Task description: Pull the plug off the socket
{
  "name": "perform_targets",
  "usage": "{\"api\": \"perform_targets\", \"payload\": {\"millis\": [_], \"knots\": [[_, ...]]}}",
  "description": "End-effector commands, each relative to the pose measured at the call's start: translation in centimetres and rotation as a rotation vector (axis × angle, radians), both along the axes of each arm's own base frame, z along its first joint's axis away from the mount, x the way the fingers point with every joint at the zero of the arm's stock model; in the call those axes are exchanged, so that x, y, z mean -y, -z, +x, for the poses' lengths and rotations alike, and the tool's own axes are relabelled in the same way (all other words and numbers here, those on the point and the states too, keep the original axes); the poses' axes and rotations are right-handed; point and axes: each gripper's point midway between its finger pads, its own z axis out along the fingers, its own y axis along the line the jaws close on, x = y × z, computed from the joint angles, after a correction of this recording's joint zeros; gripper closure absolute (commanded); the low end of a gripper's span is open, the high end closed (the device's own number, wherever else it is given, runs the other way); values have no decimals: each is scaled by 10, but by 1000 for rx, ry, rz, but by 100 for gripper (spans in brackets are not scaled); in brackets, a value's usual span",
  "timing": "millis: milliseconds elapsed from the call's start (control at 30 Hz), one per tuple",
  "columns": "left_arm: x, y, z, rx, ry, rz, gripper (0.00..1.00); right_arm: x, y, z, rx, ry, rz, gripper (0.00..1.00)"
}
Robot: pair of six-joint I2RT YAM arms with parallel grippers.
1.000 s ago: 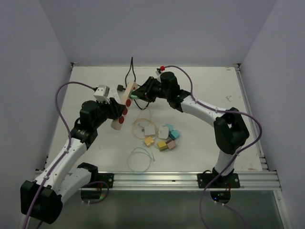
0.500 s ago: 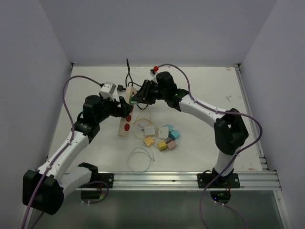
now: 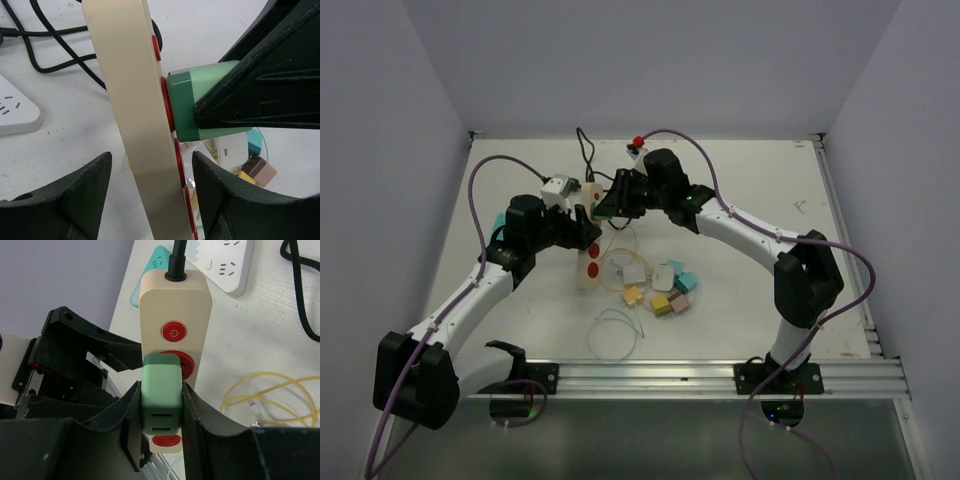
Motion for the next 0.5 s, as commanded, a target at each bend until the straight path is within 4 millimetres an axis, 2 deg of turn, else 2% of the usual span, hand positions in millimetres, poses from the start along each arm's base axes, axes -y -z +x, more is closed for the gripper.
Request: {"api": "perform_targets", "payload": {"millis": [0,100,200,267,367,400,467], "knots": [[5,-17,11,45,5,-16,33,-4,-85,-5,187,-14,116,100],[6,-15,13,36,-3,-24,38,-4,-87,-5,197,-3,118,100],[6,-8,12,14,-10,-29,39,-5,-90,-6,205,-2,125,100],[6,-12,15,35,-26,-44,40,-6,-91,-6,209,-1,127,100],[4,-8,15,29,-48,-51,51,-7,-94,-8,217,-3,131,100],[3,-8,16,32,-55,-52,60,-8,-95,-9,219,-4,131,100],[-2,-6,17,31,-86,-46,72,-7,-94,-11,218,-2,128,100]]}}
